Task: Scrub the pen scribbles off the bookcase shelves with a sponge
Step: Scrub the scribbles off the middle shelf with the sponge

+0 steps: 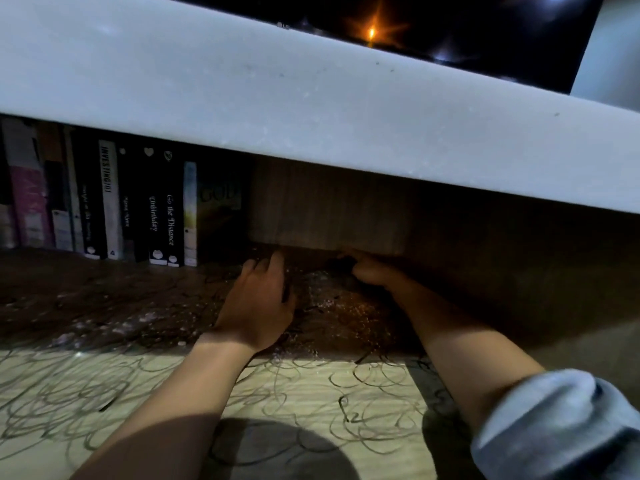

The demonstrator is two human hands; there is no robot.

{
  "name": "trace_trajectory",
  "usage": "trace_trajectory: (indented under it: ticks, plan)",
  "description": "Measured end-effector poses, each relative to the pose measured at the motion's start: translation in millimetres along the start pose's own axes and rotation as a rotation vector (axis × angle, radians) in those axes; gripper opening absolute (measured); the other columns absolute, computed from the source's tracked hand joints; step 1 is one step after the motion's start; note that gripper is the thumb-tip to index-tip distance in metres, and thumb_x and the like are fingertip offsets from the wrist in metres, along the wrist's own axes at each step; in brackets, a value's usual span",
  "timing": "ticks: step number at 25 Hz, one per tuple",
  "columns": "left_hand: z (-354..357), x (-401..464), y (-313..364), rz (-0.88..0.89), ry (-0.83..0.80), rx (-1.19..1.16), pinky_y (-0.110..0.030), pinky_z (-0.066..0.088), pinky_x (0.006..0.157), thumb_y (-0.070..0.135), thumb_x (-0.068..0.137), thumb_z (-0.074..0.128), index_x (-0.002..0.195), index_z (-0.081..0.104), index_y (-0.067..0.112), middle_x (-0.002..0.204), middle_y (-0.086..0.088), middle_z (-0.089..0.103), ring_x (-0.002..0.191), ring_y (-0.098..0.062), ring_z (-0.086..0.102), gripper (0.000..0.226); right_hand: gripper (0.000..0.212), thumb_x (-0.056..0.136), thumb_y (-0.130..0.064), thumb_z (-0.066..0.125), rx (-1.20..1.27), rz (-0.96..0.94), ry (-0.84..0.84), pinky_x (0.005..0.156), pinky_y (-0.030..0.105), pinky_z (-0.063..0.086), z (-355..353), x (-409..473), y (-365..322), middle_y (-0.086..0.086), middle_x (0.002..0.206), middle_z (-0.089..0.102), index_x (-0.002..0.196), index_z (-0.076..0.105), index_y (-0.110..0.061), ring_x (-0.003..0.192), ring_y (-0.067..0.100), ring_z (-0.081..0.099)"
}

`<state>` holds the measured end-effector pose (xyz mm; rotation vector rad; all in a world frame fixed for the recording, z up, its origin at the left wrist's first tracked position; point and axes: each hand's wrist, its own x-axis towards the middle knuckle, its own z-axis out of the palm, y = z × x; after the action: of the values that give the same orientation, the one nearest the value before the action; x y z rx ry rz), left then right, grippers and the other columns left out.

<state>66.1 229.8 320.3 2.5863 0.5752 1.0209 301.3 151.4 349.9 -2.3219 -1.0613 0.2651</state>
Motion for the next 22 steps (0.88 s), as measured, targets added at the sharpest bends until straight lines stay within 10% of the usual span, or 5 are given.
trace_trajectory:
  ticks: [11,16,22]
  plan:
    - [-4,1,4,-0.002,-0.003,0.013,-0.038,0.034,0.093,0.018,0.090,0.055,0.127,0.043,0.005,0.120,-0.016,0.055,0.113,-0.031,0.040,0.041,0.040,0.070,0.012,0.044,0.361,-0.250,-0.212,0.083,0.011,0.045,-24,-76,3,-0.001,0.107,0.069,0.092,0.069,-0.011,0.099,0.003,0.061]
    - [-12,-11,9,-0.037,0.013,0.015,-0.039,0.036,0.096,0.016,0.089,0.056,0.135,0.041,0.007,0.124,-0.017,0.055,0.118,-0.032,0.039,0.049,0.044,0.085,0.010,0.040,0.414,0.017,0.233,0.088,0.022,0.045,-51,-67,33,0.004,0.119,0.061,0.115,0.066,-0.007,0.111,0.019,0.055]
    - [-19,-27,8,-0.043,0.015,-0.009,-0.038,0.039,0.098,0.014,0.086,0.056,0.138,0.041,0.012,0.120,-0.012,0.060,0.117,-0.030,0.039,0.054,0.038,0.090,-0.003,0.052,0.134,-0.040,-0.017,0.090,0.025,0.042,-22,-77,50,0.006,0.125,0.057,0.122,0.058,-0.022,0.110,0.017,0.054]
